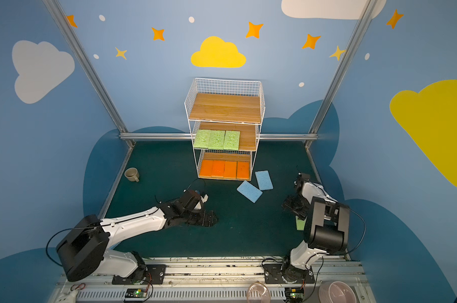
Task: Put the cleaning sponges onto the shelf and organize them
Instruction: 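Grip the green sponge and drag it toward the middle of the mat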
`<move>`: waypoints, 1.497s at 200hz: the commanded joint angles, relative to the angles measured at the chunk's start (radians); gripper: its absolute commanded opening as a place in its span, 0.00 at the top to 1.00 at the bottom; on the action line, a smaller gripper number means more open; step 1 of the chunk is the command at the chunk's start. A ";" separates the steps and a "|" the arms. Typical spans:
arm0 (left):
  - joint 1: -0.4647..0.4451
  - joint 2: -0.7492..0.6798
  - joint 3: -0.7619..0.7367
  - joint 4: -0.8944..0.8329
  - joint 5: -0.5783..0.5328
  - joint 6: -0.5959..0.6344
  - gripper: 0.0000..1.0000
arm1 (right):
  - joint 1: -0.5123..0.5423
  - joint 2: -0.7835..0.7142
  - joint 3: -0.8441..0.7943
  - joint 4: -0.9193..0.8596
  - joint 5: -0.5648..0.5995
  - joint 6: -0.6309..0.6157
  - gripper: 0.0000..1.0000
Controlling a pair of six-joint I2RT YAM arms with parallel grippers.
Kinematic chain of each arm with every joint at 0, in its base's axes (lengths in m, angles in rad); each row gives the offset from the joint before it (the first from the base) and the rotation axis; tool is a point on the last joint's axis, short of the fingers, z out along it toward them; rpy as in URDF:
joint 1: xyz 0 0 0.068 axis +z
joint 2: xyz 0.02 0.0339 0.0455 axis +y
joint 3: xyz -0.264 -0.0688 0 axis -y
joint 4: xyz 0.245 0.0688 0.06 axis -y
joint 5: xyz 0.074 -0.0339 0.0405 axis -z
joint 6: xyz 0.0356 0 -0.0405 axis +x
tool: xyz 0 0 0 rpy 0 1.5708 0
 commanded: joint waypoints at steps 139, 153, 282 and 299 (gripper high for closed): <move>0.034 -0.188 -0.147 0.028 -0.179 -0.038 0.00 | 0.665 -0.159 -0.121 0.344 -0.441 0.136 0.29; 0.041 -0.196 -0.146 0.032 -0.193 -0.028 0.00 | 0.722 -0.189 -0.112 0.363 -0.485 0.120 0.29; 0.075 0.190 0.124 0.158 -0.032 0.078 0.62 | 0.377 -0.863 -0.480 0.255 -0.407 0.254 0.78; 0.068 0.222 0.137 0.182 -0.010 0.067 0.63 | 0.319 -0.867 -0.534 0.277 -0.420 0.268 0.85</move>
